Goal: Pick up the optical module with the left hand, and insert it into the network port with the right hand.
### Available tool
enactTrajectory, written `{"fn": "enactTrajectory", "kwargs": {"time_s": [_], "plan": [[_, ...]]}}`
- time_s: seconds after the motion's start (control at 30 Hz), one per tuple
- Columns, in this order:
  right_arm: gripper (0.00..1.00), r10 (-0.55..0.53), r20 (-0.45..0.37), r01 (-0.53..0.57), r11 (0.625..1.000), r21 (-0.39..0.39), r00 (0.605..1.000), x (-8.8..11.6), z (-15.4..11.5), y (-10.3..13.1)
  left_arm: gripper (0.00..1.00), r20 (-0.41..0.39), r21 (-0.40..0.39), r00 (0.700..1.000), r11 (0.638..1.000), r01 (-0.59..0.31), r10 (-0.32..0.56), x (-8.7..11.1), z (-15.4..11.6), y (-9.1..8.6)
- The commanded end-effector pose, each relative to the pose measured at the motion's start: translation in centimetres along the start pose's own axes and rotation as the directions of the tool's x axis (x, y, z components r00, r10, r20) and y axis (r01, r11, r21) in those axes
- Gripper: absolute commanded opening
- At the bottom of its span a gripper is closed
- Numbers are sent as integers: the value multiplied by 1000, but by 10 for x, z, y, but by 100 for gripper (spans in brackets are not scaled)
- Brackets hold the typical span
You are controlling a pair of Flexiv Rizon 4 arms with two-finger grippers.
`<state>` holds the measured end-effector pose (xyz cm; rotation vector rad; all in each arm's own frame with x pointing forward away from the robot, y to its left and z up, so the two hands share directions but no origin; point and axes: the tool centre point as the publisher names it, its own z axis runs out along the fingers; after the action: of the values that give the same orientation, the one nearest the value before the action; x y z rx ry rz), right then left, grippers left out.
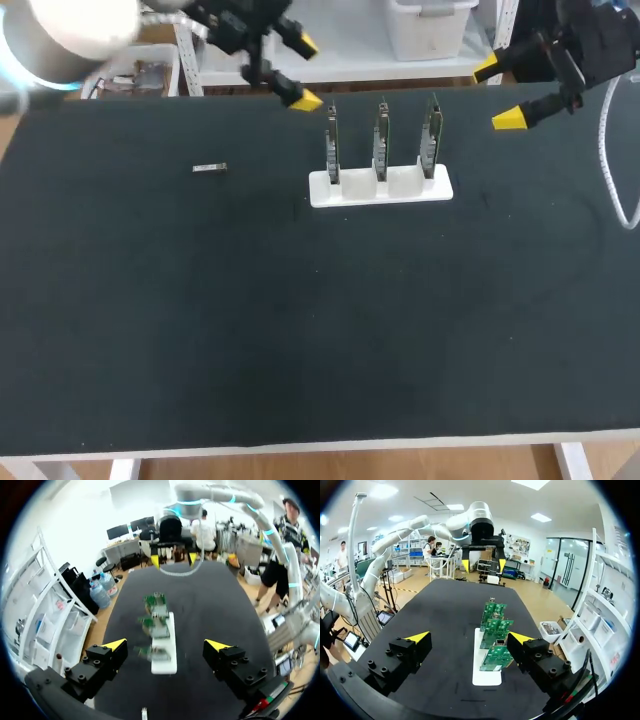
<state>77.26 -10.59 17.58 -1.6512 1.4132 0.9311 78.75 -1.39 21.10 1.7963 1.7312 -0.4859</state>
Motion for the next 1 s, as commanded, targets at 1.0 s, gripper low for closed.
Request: {"fn": "enactTrajectory", "kwargs": {"time_s": [1.0], "plan": [[100, 0, 0, 0, 1000, 1, 1000, 0, 0, 0, 100, -6, -59, 998, 996, 68, -69, 127, -70, -56]]}}
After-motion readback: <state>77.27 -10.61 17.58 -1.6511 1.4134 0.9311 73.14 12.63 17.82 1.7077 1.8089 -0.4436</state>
